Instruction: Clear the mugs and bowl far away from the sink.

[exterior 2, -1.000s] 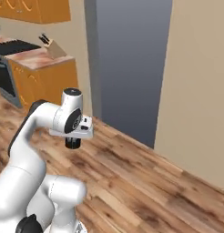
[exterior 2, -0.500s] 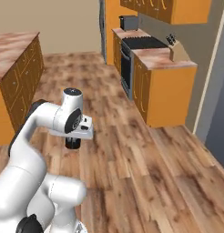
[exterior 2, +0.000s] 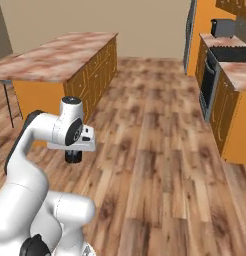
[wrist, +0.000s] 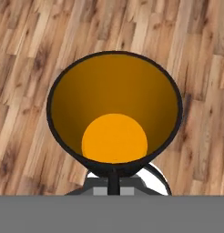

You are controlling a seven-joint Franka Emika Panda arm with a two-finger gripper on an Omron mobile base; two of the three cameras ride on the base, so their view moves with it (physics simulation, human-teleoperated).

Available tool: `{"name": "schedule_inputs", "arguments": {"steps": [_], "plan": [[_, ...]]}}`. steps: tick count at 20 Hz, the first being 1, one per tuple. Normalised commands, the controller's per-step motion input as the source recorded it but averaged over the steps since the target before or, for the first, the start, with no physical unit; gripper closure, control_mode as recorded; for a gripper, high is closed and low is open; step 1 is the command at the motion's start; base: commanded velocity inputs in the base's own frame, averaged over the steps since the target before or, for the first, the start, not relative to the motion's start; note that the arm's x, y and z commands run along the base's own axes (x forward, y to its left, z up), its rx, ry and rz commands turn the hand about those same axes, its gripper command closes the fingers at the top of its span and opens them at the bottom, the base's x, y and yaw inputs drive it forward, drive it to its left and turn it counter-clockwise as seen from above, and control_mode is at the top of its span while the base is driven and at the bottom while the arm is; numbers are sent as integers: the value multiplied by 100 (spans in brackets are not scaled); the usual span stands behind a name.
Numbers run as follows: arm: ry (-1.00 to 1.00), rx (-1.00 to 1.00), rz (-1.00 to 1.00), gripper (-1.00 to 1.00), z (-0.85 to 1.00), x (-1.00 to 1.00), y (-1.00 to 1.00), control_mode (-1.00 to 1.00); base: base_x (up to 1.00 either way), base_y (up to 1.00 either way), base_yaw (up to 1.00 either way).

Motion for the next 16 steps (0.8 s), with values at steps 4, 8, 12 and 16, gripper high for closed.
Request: {"name": "schedule_inputs", "arguments": {"steps": [4,8,12,16], "plan": [[0,0,0,100,0,0,0,100,100,0,30],[0,0,0,100,0,0,0,100,100,-39,30],[0,0,0,100,0,0,0,100,100,-44,34],[0,0,0,100,0,0,0,100,100,-52,47]]}}
